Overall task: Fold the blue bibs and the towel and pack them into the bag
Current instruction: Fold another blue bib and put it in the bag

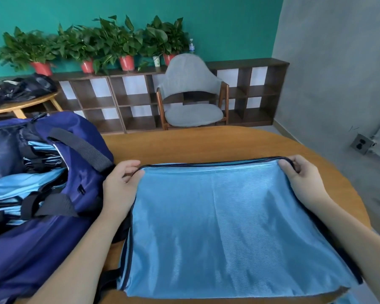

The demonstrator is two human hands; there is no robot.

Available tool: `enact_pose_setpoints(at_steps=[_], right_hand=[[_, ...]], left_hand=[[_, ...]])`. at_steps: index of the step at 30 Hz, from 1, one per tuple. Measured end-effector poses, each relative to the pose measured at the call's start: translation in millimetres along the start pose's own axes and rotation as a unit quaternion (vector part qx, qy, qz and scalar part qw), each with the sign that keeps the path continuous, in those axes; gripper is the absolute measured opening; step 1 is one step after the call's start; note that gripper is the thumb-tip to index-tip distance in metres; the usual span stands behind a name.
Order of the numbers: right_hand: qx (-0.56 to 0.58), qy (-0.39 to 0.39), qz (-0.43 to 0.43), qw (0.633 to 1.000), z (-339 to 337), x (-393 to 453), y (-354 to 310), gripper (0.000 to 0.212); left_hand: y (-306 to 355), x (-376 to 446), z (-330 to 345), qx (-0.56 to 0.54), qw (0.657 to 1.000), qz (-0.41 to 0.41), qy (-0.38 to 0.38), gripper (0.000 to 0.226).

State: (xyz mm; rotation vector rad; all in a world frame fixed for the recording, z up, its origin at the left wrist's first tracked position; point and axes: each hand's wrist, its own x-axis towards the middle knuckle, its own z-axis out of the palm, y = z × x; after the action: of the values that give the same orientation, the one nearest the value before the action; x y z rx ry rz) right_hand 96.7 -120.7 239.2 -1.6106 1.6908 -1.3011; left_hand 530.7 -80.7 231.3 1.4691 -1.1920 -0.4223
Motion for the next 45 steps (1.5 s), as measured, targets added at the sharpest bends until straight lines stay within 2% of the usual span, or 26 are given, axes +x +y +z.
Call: enact_pose_setpoints(at_steps=[3,9,13,17,22,24,28,32,36,38,42,45], right_hand=[[-0.059,-0.008,0.025,0.998,0.1,7.1,-2.7,0.022],[-0.100,-0.045,0.078,0.991,-2.0,19.5,-6.9,0.027],[-0.097,-0.068,0.090,0.989,-2.7,16.7,-7.1,0.037],[-0.045,-0.083,0.105,0.990,-6.8,13.2,-5.3,0.020],[-0.032,-0.076,0.099,0.992,-12.5,7.8,-1.4,0.026],[-0.020,-0.082,0.088,0.993,-12.9,3.5,-4.0,0.026],[0.056,-0.071,0.069,0.994,-12.5,-4.6,-16.1,0.019],[0.044,-0.053,0.078,0.995,-10.5,0.0,-14.0,0.020],[-0.032,-0.059,0.104,0.992,-8.0,10.7,-6.4,0.023],[-0.066,-0.061,0.100,0.991,-7.3,14.4,-2.6,0.024],[-0.091,-0.082,0.129,0.984,-12.3,18.3,-4.1,0.033],[-0.196,-0.063,0.072,0.976,-14.2,7.6,-23.3,0.036]], left_hand=[[3.3,6.9,5.7,0.022,1.000,0.014,0.006,0.019],[-1.1,14.8,4.2,0.051,0.990,-0.044,-0.123,0.043],[-2.6,12.7,-0.6,0.052,0.990,-0.047,-0.126,0.045],[-0.4,13.4,-5.3,0.056,0.987,-0.053,-0.139,0.047],[-4.2,10.9,-12.0,0.078,0.981,-0.052,-0.172,0.043],[-6.8,8.2,-12.0,0.071,0.984,-0.039,-0.161,0.040],[3.9,3.7,-7.2,0.006,0.997,-0.008,-0.076,0.032],[2.6,8.7,-1.0,-0.028,0.999,0.015,0.012,0.016],[-10.2,17.9,3.1,0.013,0.998,-0.032,-0.054,0.018],[-12.0,18.5,2.8,0.004,0.994,-0.060,-0.095,0.029],[-7.9,8.8,-5.3,0.002,0.989,-0.062,-0.136,0.048],[2.4,1.3,-20.5,0.018,0.982,-0.086,-0.170,0.059]])
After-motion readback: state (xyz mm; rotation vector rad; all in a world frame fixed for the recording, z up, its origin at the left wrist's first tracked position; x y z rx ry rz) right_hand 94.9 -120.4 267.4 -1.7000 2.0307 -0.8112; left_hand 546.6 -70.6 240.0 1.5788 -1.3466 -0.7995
